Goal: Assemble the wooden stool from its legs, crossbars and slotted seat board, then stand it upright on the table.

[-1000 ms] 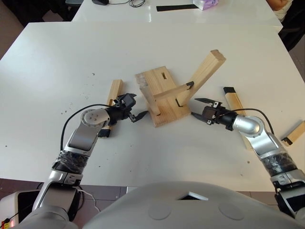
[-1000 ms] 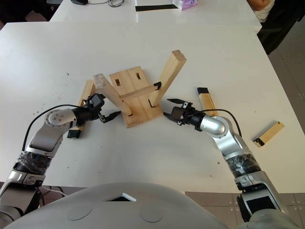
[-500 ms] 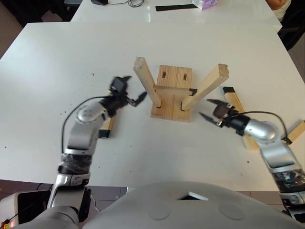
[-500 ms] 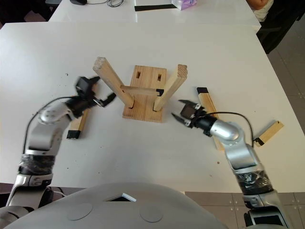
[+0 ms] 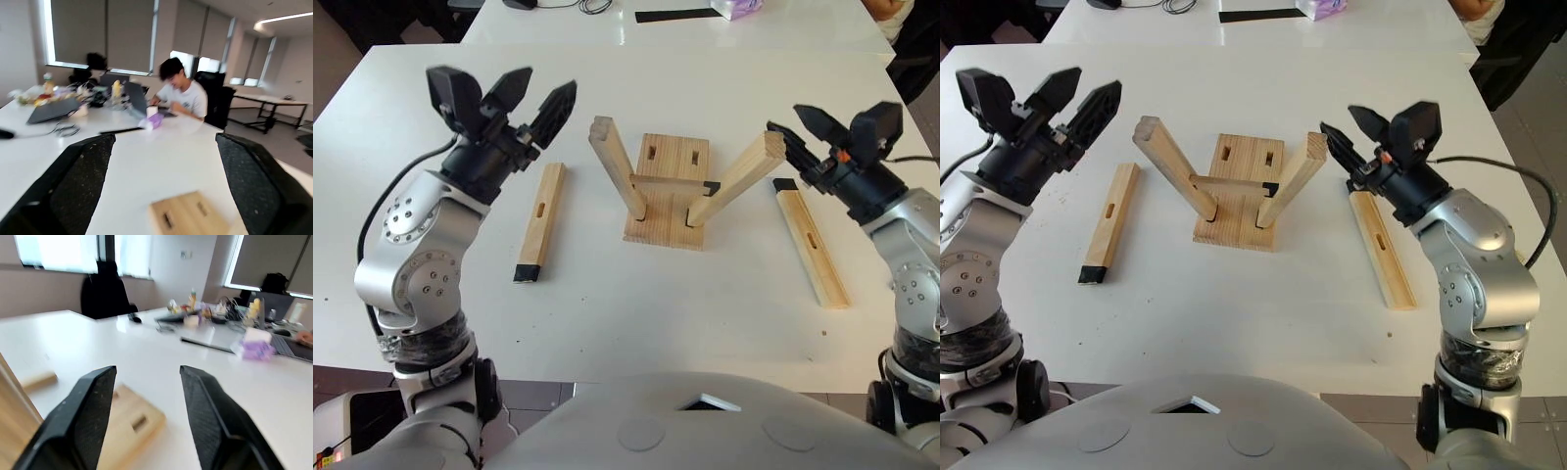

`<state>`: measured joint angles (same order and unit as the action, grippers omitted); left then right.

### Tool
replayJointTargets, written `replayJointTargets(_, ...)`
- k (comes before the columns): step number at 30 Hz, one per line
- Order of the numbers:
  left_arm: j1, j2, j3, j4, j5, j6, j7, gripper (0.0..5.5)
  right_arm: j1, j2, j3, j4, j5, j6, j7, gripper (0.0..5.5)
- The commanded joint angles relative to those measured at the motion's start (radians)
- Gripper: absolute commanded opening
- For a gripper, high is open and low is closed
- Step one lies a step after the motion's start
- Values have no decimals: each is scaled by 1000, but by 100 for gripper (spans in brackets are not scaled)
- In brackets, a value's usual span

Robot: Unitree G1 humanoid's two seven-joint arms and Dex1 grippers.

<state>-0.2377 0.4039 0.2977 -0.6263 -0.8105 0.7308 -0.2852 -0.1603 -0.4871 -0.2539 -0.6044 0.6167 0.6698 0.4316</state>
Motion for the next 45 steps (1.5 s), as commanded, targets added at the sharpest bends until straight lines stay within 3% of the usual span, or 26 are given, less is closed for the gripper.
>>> replayJointTargets(1,-85,-10,-57,-61,-72,43,46,380,-197,99,-30,-45,222,87,-145,241)
replayJointTargets(5,-157,-17,-82,-73,-145,49,68,380,-341,123,-43,-88,440,106,-264,241)
replayJointTargets(8,-189,-10,-75,-65,-186,47,87,380,-353,84,-24,-118,489,109,-283,241)
replayJointTargets(10,-151,6,-101,-50,-141,27,60,380,-269,44,30,-131,414,98,-233,241)
replayJointTargets(15,73,-1,-303,30,77,-96,-48,380,-19,-34,273,-55,110,-3,-113,241)
replayJointTargets(19,-28,-82,-185,36,-55,-103,26,380,-162,63,123,-80,264,-74,-191,241)
replayJointTargets(23,-58,-50,-24,69,-151,-107,78,380,-244,53,-68,12,371,-100,-290,241)
replayJointTargets(26,53,28,5,87,17,-176,50,380,-167,-13,-115,64,195,-114,-347,241)
replayJointTargets(29,233,86,-72,85,364,-338,92,380,23,-92,-20,-5,-108,-123,-421,241)
replayJointTargets(34,450,-15,-190,5,691,-506,241,380,301,-21,239,-231,-391,-49,-599,241)
replayJointTargets(38,401,-28,-357,-38,830,-541,212,380,305,59,459,-322,-501,50,-659,241)
replayJointTargets(41,270,-72,-535,-23,860,-514,130,380,195,162,705,-326,-567,122,-656,241)
replayJointTargets(45,198,-93,-638,-60,809,-482,23,380,174,208,788,-342,-620,183,-641,241)
